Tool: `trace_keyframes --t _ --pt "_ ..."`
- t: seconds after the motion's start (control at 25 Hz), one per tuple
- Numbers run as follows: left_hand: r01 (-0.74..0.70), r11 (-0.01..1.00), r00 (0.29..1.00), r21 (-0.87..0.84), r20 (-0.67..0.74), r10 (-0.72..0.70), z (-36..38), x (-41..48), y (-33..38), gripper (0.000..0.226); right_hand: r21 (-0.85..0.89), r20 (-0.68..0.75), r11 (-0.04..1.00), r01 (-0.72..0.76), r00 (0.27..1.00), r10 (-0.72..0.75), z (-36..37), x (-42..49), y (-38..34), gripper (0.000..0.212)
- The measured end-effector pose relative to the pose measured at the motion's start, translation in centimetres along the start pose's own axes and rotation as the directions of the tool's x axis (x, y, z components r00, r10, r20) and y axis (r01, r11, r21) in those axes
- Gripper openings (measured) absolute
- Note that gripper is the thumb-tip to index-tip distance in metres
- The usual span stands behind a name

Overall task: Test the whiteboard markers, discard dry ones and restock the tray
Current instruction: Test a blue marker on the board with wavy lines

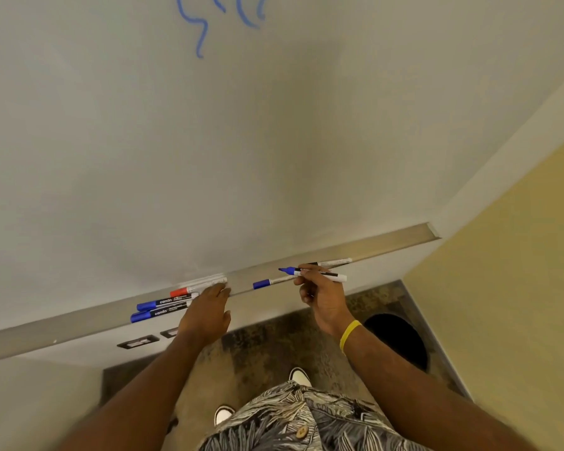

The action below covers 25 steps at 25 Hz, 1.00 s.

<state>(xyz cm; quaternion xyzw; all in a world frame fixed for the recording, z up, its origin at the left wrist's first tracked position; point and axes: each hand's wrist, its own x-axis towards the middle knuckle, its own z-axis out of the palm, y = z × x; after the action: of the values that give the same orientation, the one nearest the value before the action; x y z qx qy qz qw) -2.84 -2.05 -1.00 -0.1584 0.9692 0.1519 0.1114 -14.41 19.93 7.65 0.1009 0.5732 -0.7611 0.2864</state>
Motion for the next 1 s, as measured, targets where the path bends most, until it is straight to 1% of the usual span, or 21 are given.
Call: trace_keyframes --t 0.08,0.24,0.32,0.48,0.76,0.92,1.0 --pt "0.017 1.000 0.999 -0.024 0.035 -0.016 0.4 0.5 -0.1 0.056 -0.011 -0.009 1.000 -0.008 1.000 0.008 -0.4 -0.1 0.2 0.015" --pt "0.023 0.997 0.999 -0.075 0.043 -0.019 0.5 1.3 0.0 0.046 -0.017 -0.020 1.000 -0.010 1.000 0.009 -0.8 -0.3 0.3 0.017" --pt "0.022 0.996 0.999 -0.085 0.037 -0.019 0.5 1.8 0.1 0.043 -0.038 -0.021 0.999 -0.008 1.000 0.007 -1.1 -0.5 0.4 0.016" --pt "0.056 0.991 0.998 -0.124 0.001 -0.056 0.6 2.6 -0.2 0.044 -0.067 -0.023 0.998 -0.006 1.000 0.005 -2.1 -0.9 0.7 0.014" --pt "0.116 0.972 0.991 -0.204 -0.048 -0.128 0.0 3.2 0.3 0.034 -0.107 -0.083 0.994 -0.025 0.996 0.016 -4.3 -1.0 1.2 0.014" --pt "0.055 0.984 0.995 -0.167 -0.074 -0.069 -0.5 2.6 0.7 0.038 -0.101 -0.075 0.995 -0.008 0.997 0.000 -4.6 -0.8 0.6 0.014" --pt "0.002 0.975 0.989 -0.220 -0.144 -0.035 -0.7 2.4 1.1 0.032 -0.103 -0.065 0.995 0.001 0.998 -0.008 -4.6 -0.6 0.4 0.014"
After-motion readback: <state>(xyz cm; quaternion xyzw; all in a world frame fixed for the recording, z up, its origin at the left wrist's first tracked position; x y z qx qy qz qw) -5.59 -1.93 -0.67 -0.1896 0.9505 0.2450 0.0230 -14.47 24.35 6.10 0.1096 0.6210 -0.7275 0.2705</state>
